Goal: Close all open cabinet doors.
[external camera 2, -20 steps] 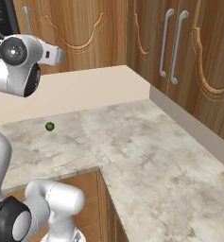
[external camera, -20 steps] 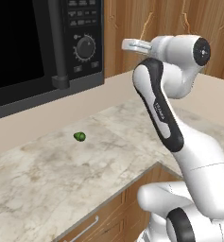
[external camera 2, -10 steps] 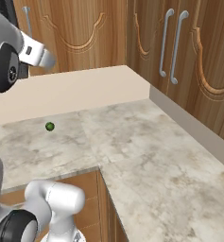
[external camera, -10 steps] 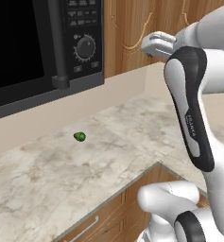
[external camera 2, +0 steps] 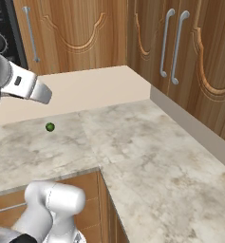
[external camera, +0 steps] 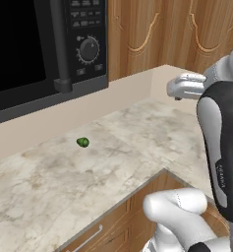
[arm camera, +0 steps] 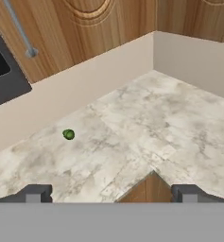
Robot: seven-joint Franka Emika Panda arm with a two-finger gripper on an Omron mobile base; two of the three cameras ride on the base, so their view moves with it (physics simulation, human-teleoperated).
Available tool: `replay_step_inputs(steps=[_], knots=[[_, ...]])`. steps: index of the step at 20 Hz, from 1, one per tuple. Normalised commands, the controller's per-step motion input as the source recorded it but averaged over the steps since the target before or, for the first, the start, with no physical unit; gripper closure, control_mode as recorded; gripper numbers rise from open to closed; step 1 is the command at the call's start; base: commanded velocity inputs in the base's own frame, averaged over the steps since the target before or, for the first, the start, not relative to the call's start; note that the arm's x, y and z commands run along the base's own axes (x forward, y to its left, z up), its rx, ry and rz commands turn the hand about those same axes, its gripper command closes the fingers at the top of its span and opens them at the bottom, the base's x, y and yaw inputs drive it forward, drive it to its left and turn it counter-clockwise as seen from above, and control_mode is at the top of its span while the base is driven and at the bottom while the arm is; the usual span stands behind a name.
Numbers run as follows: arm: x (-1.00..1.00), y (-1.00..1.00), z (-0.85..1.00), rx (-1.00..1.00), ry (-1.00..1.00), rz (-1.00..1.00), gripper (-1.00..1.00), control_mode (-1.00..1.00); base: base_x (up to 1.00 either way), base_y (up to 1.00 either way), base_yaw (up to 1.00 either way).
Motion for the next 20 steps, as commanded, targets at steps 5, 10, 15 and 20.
replay_step_inputs(steps=[5, 10, 15, 20], knots=[[-0.45, -0.37, -0.56, -0.1, 0.03, 0.16, -1.0, -1.0, 0.0, 0.0, 0.0], [-0.21, -0.17, -0.62, -0.06, 0.05, 0.17, -1.0, -1.0, 0.0, 0.0, 0.0], [-0.01, 0.02, -0.45, -0.03, 0.13, 0.05, -1.0, -1.0, 0.0, 0.0, 0.0], [0.0, 0.06, -0.04, -0.02, 0.25, -0.08, -1.0, -1.0, 0.0, 0.0, 0.0]])
